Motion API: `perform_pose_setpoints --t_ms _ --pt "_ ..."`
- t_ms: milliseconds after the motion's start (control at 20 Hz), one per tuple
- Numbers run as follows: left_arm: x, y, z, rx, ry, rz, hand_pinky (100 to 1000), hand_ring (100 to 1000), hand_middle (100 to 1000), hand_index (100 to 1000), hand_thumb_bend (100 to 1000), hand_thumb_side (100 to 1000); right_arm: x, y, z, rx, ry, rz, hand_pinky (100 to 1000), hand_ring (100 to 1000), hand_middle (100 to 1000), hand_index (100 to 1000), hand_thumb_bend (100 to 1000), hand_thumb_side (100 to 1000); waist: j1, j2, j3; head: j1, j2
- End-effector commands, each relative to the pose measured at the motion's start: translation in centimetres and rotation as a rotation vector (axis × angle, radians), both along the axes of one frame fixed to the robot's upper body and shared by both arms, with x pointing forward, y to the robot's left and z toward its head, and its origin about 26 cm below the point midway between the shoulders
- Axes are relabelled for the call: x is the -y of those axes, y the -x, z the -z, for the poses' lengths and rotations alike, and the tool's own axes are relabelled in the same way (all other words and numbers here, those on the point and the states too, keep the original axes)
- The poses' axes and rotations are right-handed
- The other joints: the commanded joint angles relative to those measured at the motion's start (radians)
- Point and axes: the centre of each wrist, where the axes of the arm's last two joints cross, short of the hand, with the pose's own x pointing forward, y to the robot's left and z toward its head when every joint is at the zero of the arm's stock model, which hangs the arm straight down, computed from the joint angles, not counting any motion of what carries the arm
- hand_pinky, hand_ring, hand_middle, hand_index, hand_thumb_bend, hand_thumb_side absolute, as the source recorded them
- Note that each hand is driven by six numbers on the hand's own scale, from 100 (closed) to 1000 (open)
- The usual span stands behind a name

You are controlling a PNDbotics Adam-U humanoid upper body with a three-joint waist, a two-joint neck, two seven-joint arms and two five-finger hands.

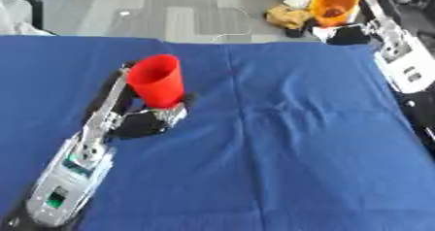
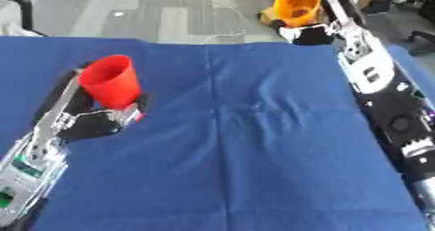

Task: Pour the contents of one cup into another cup.

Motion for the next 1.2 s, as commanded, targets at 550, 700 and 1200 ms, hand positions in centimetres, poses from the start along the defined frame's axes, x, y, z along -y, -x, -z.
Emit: perform_pose_setpoints --t_ms 550,700,1200 --pt "0.7 -0.6 0.1 0.049 -0.121 0.069 100 285 293 593 358 214 -7.8 2.2 -6.4 0.268 0.23 -0.209 695 666 308 571 124 100 0.001 -0.018 0.007 -0.009 -0.007" --pt "1.1 -0.7 0.4 0.059 -0.147 0.076 100 286 293 594 357 212 -9.3 2.6 -6.6 0.305 0.27 -0.242 704 669 312 576 120 100 0.001 -0.018 0.01 -0.012 -0.008" --pt "2.3 -1.2 0.7 0.085 -0.189 0.108 100 287 294 596 359 210 -13.4 3.0 -6.0 0.312 0.297 -0.362 701 667 307 574 116 105 0.0 -0.019 0.016 -0.015 -0.01"
